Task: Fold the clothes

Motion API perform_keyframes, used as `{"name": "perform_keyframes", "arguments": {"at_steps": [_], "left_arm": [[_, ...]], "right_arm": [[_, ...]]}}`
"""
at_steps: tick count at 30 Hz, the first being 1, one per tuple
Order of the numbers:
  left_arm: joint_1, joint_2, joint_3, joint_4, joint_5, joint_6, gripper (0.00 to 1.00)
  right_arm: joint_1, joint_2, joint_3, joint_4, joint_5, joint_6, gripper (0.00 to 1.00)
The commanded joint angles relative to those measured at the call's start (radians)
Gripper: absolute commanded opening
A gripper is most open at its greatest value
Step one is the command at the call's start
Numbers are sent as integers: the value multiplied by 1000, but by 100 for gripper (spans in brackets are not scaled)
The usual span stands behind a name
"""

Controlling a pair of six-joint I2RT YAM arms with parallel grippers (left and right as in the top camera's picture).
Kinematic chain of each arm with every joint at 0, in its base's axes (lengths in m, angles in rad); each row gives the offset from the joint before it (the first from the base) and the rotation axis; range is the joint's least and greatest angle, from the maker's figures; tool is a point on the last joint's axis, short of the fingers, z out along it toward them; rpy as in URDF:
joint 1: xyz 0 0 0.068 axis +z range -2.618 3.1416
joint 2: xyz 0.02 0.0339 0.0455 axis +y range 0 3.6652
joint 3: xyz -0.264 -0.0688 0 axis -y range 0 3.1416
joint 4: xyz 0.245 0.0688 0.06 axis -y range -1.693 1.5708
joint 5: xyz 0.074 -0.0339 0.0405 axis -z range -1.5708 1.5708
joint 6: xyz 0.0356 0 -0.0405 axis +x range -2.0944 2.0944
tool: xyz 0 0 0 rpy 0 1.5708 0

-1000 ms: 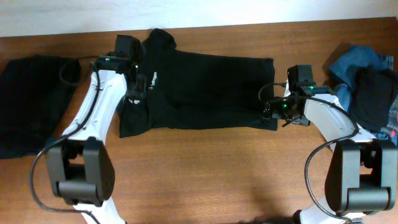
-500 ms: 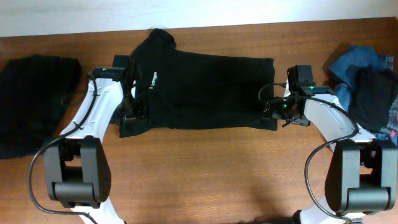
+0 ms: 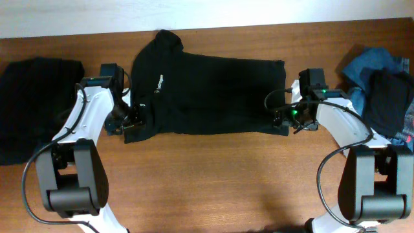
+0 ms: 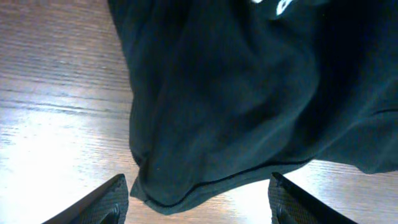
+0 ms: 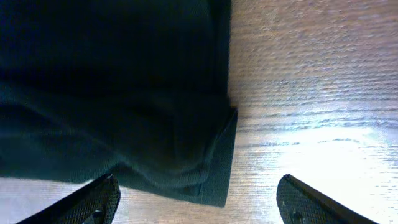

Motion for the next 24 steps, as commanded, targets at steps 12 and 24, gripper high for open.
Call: {"name": "perform_keyframes", "arguments": {"at_steps": [12,24], "left_arm": [[3,-8,-52,23,23,-13,72],[3,-8,-52,34,23,-13,72]], "right_arm": [[110,7,8,-18,100,-145,82],[121,8,-45,85,191,-164,70]]}}
